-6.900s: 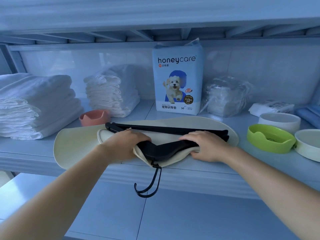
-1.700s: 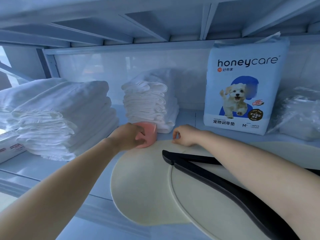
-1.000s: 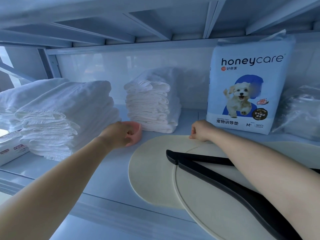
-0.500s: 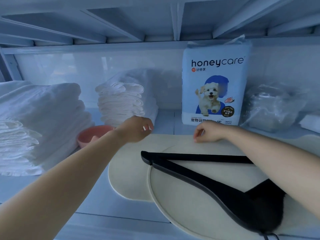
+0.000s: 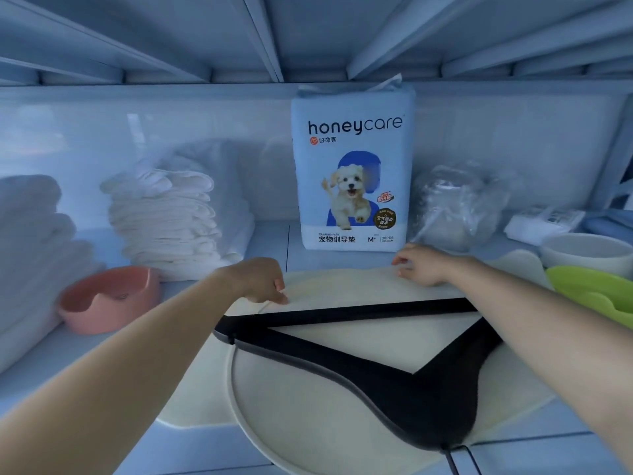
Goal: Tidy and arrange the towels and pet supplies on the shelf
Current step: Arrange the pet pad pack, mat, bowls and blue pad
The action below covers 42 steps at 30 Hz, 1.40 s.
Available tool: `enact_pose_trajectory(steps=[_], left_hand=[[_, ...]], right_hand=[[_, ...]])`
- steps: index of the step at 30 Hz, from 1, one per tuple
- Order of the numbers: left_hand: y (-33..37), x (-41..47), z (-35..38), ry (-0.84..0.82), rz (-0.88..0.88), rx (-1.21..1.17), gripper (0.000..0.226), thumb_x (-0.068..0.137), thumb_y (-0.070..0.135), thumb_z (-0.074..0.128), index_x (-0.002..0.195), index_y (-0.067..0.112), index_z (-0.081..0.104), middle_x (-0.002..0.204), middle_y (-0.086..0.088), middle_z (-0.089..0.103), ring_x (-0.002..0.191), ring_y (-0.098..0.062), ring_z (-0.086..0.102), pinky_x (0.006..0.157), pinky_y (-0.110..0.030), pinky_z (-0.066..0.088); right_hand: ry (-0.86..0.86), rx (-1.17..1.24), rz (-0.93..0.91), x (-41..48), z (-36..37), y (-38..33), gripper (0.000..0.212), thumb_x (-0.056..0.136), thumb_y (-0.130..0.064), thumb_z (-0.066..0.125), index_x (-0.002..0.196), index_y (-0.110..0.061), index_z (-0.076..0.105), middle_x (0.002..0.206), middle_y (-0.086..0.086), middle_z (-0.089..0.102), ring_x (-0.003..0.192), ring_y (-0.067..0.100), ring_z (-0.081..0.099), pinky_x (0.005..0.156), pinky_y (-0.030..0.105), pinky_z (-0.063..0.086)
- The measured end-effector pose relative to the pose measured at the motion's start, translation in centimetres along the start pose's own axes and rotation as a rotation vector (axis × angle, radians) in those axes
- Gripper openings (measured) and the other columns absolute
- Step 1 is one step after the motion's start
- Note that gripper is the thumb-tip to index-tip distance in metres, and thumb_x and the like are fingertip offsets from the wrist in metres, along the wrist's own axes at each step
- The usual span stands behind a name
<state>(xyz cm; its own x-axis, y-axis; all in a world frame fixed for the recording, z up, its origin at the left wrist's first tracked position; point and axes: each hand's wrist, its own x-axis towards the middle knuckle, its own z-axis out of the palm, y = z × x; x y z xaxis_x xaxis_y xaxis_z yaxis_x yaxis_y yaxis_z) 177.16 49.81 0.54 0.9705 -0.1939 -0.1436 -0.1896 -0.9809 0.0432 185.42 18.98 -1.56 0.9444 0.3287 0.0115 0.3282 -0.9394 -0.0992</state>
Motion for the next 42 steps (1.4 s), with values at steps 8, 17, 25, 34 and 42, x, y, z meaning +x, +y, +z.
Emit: enact_pose_trajectory(steps=[8, 17, 25, 34, 42], left_hand=[[-1.2, 0.2, -0.8, 0.075, 0.006, -0.152, 0.011, 0.091, 0.034, 0.055, 0.092, 0.025, 0.051, 0.083, 0.009, 0.05, 0.065, -0.018, 0.055, 0.058, -0.024, 0.044], [-2.6, 3.5, -1.1, 0.114, -0.036, 0.032, 0.011, 0.088, 0.027, 0.061, 0.094, 0.02, 0.056, 0.085, 0.006, 0.052, 0.071, -0.011, 0.051, 0.06, -0.02, 0.037], [-0.3, 5.1, -1.2, 0.131, 0.032, -0.063, 0.026, 0.084, 0.03, 0.066, 0.108, 0.021, 0.063, 0.102, 0.003, 0.059, 0.098, -0.014, 0.053, 0.083, -0.022, 0.039], [4.8, 4.5, -0.4, 0.164, 0.287, -0.15, 0.017, 0.083, 0.04, 0.065, 0.098, 0.032, 0.063, 0.108, 0.008, 0.059, 0.093, -0.008, 0.053, 0.083, -0.021, 0.04], [9.8, -0.3, -1.1, 0.195, 0.456, -0.256, 0.014, 0.083, 0.041, 0.064, 0.095, 0.034, 0.065, 0.104, 0.013, 0.063, 0.094, -0.005, 0.057, 0.082, -0.019, 0.044]], right_hand=[[0.076, 0.039, -0.004, 0.8, -0.5, 0.6, 0.011, 0.091, -0.028, 0.057, 0.087, -0.024, 0.047, 0.08, -0.006, 0.047, 0.081, 0.02, 0.048, 0.069, 0.027, 0.037], [0.098, 0.078, -0.008, 0.4, -2.0, -0.3, 0.014, 0.091, -0.027, 0.057, 0.1, -0.017, 0.061, 0.091, 0.0, 0.055, 0.085, 0.017, 0.049, 0.072, 0.024, 0.037], [0.129, 0.1, 0.038, -1.6, -0.6, 2.8, 0.048, 0.087, -0.022, 0.063, 0.133, -0.02, 0.049, 0.14, 0.004, 0.045, 0.127, 0.021, 0.043, 0.107, 0.029, 0.032], [0.212, 0.315, 0.02, -6.2, -0.4, 3.4, 0.025, 0.085, -0.024, 0.067, 0.11, -0.024, 0.066, 0.116, -0.006, 0.063, 0.108, 0.009, 0.057, 0.087, 0.02, 0.04], [0.326, 0.43, -0.115, -11.3, -2.1, -0.8, 0.018, 0.082, -0.028, 0.07, 0.1, -0.029, 0.069, 0.099, -0.016, 0.064, 0.095, -0.002, 0.056, 0.088, 0.021, 0.046]])
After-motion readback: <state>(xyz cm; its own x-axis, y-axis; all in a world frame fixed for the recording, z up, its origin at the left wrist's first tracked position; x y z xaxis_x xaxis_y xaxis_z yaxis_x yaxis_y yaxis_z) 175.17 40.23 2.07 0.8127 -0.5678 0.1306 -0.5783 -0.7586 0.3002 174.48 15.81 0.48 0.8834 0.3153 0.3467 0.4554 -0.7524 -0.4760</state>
